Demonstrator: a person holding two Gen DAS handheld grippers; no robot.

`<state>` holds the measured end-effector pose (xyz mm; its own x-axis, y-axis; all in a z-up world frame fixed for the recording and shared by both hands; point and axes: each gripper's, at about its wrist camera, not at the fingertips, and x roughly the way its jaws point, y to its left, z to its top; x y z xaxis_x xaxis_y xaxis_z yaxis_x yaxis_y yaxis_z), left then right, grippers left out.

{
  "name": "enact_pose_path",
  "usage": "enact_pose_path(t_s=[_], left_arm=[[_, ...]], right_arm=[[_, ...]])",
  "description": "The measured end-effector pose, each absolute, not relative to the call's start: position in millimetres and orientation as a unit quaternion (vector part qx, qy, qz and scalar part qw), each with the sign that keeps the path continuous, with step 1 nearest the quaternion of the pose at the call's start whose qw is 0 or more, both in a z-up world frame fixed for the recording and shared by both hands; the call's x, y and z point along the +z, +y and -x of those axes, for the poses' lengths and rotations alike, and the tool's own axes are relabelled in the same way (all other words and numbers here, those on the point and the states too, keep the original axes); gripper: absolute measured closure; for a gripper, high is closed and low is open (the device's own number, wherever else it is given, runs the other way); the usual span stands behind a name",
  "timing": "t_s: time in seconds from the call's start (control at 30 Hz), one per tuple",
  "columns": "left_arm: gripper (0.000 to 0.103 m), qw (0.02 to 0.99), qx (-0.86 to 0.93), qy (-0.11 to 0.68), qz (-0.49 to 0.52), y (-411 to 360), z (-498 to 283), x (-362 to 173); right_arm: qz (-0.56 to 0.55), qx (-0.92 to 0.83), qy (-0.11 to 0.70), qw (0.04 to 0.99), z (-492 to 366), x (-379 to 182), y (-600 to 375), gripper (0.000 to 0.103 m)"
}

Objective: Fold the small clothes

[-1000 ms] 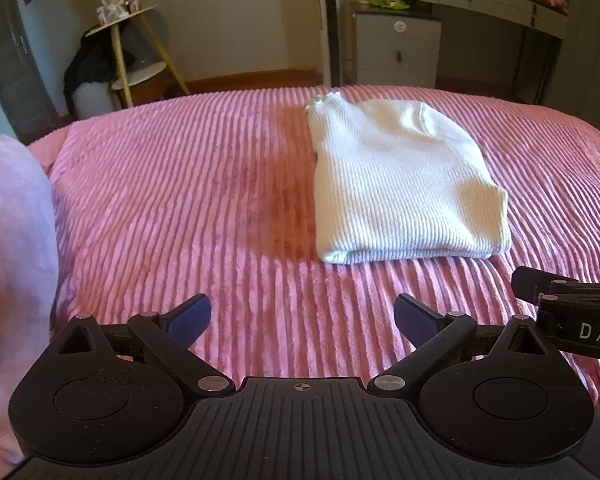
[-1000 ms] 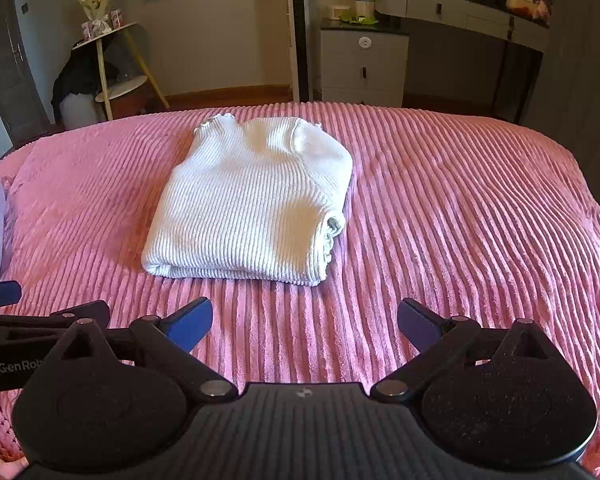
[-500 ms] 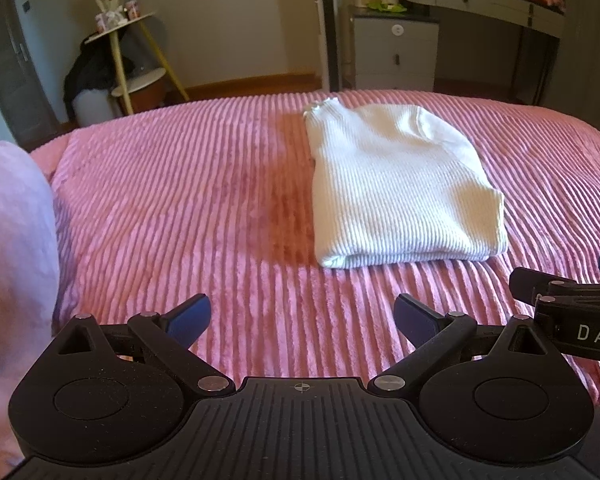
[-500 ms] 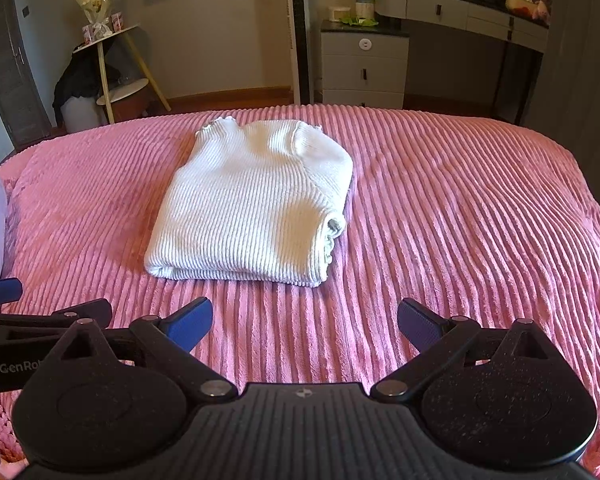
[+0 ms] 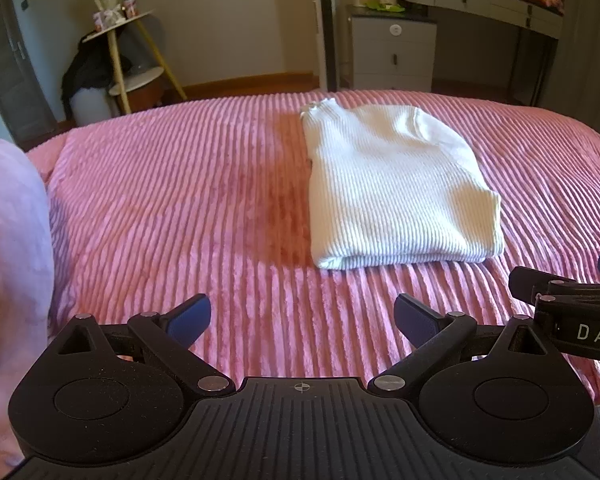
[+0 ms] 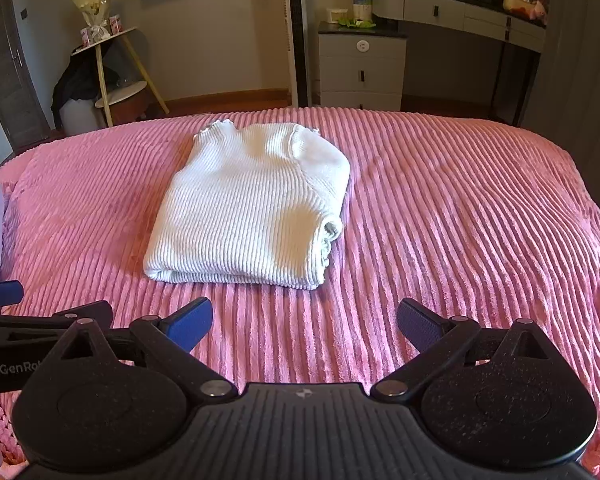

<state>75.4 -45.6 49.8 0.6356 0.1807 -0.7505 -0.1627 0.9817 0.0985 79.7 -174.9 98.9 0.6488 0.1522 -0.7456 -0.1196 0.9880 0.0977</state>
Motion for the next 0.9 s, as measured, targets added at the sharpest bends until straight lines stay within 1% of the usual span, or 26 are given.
enact_pose_path(t_s=[0.9], left_arm=[[0.002,0.907,0.086,0.411,-0.016,-52.0,-79.4,54.9]], right_arm=[[-0.028,0.065,0.407,0.911,-80.1,102.6,-180.1,0.004]])
